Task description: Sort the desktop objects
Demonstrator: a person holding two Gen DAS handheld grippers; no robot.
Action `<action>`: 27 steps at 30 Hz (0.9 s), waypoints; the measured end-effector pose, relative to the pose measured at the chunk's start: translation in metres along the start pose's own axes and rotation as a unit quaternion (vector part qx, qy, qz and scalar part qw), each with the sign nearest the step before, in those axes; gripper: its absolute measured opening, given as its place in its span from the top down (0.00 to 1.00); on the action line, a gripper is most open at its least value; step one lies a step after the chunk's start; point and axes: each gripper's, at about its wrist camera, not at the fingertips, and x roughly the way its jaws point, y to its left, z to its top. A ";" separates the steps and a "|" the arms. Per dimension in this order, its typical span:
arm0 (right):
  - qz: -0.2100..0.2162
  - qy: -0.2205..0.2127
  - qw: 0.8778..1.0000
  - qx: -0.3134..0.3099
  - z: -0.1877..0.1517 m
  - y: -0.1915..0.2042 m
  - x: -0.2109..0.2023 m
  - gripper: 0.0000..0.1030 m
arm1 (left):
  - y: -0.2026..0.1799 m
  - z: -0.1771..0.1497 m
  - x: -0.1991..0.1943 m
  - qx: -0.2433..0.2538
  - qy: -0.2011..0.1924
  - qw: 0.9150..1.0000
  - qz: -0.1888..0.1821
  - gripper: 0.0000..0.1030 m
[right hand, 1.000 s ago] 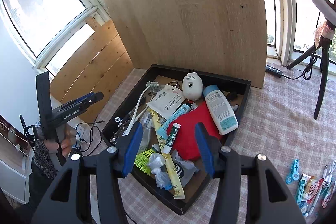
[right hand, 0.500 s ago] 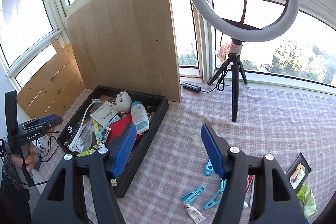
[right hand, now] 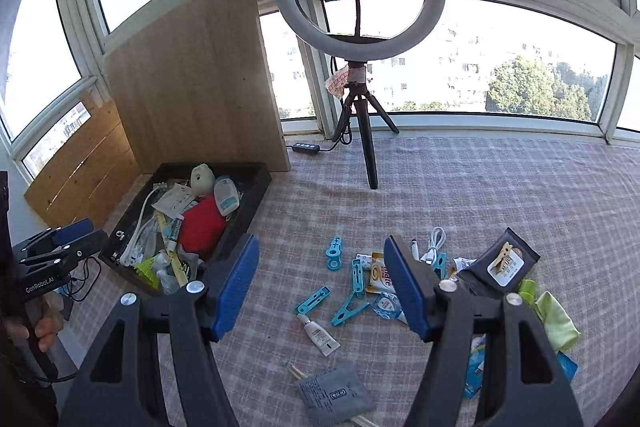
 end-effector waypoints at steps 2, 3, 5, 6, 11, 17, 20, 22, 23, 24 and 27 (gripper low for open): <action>-0.003 -0.003 1.000 0.005 -0.007 -0.006 -0.010 0.38 | -0.011 -0.005 -0.008 0.003 -0.001 1.000 0.000 0.34; -0.005 -0.003 1.000 0.007 -0.011 -0.009 -0.014 0.38 | -0.016 -0.008 -0.011 0.006 0.001 1.000 0.002 0.32; -0.007 0.002 1.000 0.009 -0.020 -0.013 -0.021 0.38 | -0.024 -0.013 -0.017 0.010 0.001 1.000 0.003 0.29; -0.009 0.004 1.000 0.011 -0.024 -0.016 -0.024 0.38 | -0.027 -0.016 -0.019 0.008 0.003 1.000 0.004 0.28; -0.024 0.008 0.999 0.025 -0.046 -0.030 -0.044 0.38 | -0.042 -0.032 -0.031 0.000 0.011 1.000 0.009 0.27; -0.044 0.010 0.998 0.036 -0.066 -0.047 -0.060 0.38 | -0.053 -0.049 -0.037 -0.002 0.022 1.000 0.000 0.27; -0.048 0.013 0.998 0.047 -0.073 -0.055 -0.061 0.38 | -0.057 -0.055 -0.038 0.002 0.026 1.000 0.006 0.27; -0.048 0.016 0.997 0.053 -0.077 -0.060 -0.062 0.38 | -0.057 -0.059 -0.039 0.000 0.029 1.000 0.006 0.27; -0.047 0.017 0.997 0.055 -0.079 -0.061 -0.062 0.38 | -0.057 -0.060 -0.039 -0.003 0.031 1.000 0.007 0.26; -0.048 0.018 0.997 0.055 -0.080 -0.062 -0.062 0.38 | -0.056 -0.061 -0.039 -0.006 0.033 0.999 0.010 0.26; -0.052 0.018 0.997 0.053 -0.083 -0.064 -0.063 0.38 | -0.053 -0.062 -0.039 -0.013 0.034 0.999 0.012 0.26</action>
